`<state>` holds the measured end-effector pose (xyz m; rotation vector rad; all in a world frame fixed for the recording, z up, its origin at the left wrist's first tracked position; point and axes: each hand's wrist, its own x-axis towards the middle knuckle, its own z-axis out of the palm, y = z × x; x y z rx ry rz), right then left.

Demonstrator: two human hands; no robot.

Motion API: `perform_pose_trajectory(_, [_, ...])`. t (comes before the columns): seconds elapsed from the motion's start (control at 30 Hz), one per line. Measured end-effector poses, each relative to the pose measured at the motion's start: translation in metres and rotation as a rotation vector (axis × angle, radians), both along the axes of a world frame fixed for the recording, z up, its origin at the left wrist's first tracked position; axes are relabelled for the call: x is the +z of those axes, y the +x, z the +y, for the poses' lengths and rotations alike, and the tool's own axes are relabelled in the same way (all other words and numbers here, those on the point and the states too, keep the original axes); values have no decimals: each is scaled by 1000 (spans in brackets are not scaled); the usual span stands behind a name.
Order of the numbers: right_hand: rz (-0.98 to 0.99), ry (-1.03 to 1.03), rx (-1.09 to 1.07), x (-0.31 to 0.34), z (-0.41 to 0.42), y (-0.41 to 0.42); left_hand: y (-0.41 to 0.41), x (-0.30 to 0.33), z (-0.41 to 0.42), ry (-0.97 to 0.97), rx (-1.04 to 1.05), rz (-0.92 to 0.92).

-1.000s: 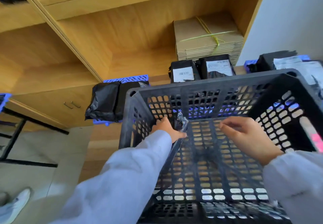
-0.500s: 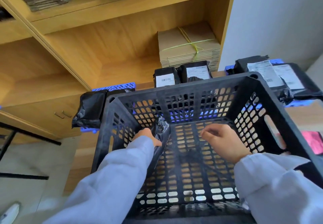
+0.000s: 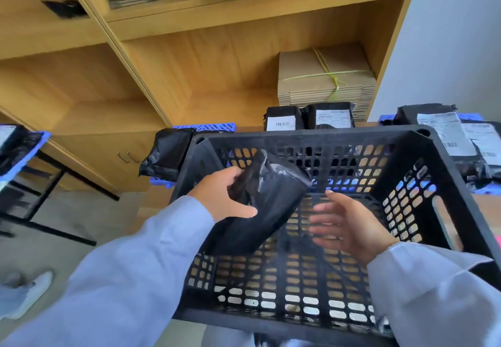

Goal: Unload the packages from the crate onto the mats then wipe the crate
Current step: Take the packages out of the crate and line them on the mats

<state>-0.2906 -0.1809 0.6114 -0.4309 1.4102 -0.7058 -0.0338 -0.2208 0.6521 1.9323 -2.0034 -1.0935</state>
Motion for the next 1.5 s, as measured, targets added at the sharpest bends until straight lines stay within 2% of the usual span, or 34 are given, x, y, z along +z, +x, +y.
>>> perform_pose_trajectory(0.07, [-147,105,12,7,2,-1,-4,16,21,-94,-122,29])
perform_pose_trajectory(0.13, [-251,124,5,12,4,-2,-11,23,40,-209,-234,52])
perform_pose_trajectory(0.2, [-330,114,2,19,4,-5,-14,22,52,-436,-394,44])
perform_pose_trajectory(0.3, [-377,51,175,26,6,-6,-10,15,57,-655,-565,-35])
perform_pose_trajectory(0.4, [-413,-51,260,31,13,0,-7,15,59,-726,-565,-72])
perform_pose_trajectory(0.67, [-440,-203,183,39,11,18,10,18,55,-921,-524,-74])
perform_pose_trajectory(0.77, [-450,-201,180,42,7,32,26,18,52,-959,-491,-57])
perform_pose_trajectory(0.93, [-392,-251,142,47,-1,70,66,23,42,-927,-296,44])
perform_pose_trajectory(1.03, [-386,-321,32,49,-13,100,99,22,38,-829,-59,167])
perform_pose_trajectory(1.13, [-358,-360,-40,54,-32,135,128,14,36,-651,333,541])
perform_pose_trajectory(1.23, [-321,-409,-93,59,-52,177,143,11,34,-310,720,1085])
perform_pose_trajectory(1.3, [-313,-440,-102,63,-63,208,147,10,32,-82,819,1373])
perform_pose_trajectory(1.33, [-306,-460,-87,64,-69,227,152,8,29,-16,837,1445])
perform_pose_trajectory(1.5, [-227,-550,-13,61,-85,293,171,0,12,-12,911,1440])
